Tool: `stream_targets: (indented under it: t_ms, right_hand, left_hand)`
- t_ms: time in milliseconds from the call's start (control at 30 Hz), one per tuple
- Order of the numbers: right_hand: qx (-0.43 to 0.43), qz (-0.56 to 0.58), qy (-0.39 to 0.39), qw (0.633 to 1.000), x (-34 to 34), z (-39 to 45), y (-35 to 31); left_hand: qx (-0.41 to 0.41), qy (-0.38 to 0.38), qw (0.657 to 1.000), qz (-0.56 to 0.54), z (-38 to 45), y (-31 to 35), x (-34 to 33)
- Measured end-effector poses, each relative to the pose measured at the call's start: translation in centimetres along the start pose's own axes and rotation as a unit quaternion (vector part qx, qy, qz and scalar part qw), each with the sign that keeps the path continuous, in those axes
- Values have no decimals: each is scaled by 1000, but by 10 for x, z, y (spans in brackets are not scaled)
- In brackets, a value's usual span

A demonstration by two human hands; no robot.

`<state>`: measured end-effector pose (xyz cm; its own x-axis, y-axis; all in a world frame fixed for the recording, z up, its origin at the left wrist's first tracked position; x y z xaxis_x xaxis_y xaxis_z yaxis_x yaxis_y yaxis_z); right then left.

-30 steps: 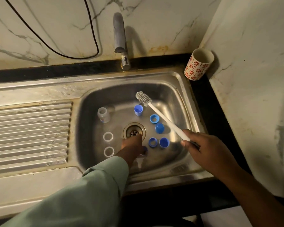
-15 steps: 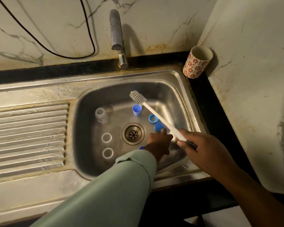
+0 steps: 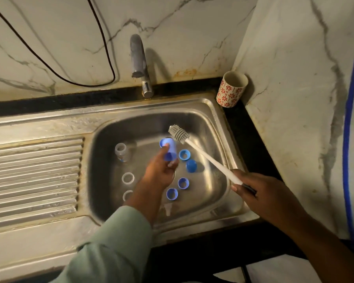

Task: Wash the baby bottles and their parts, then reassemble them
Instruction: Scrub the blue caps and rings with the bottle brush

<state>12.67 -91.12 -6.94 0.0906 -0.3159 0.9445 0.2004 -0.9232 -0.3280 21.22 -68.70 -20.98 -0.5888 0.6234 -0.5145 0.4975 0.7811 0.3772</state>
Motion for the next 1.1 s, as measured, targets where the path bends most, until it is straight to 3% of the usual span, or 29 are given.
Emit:
stream_targets:
  t_ms: [67,133,267,400,533,633,733,833,900,1033,1100]
  right_hand:
    - [41,-33,-5,999,8,-2,-8]
    - [84,-88,-6,992,17,-1,-19]
    - [108,-179,43,977,33,6,-43]
    - [88,-260,40,961,37,22,-67]
    - [126,-228,87,962,42,22,-84]
    - [157,-253,98,950,38,23,-93]
    - [89,-303,65,947,26,34,-100]
    - [8,-149,-22,988,3,24,-106]
    - [19,-38,-64,997,6,20,-109]
    - [-31,78,-58,995,26,31,-95]
    - [-47,64,-70,994,18,26,-102]
  left_hand:
    - [-8,-8,994,-110,-18,31,3]
    - [-47,-14,989,-140,-30,56,6]
    - [-110,-21,989,-96,-60,85,9]
    - [-157,-16,984,-81,-79,100,15]
    - [-209,10,975,-73,-90,122,26]
    - [-218,-16,975,-28,-99,124,24]
    - [-238,-59,969,29,-105,123,13]
    - [-253,-87,962,50,-106,130,9]
    - [-241,-98,964,46,-105,129,16]
    - [-195,-143,970,1,-105,120,24]
    - [-196,-156,968,13,-105,121,23]
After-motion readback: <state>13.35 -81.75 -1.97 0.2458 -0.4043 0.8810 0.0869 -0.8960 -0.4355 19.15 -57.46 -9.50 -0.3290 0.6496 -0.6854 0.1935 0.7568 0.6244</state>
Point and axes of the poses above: each hand's wrist, its own z-axis towards the middle knuckle, its own x-axis out of the back of the hand, y = z × x, the point moved 6 cm from there along z, towards the middle knuckle, and after that the axes turned 11 degrees about -z, right-handed, at the moved point
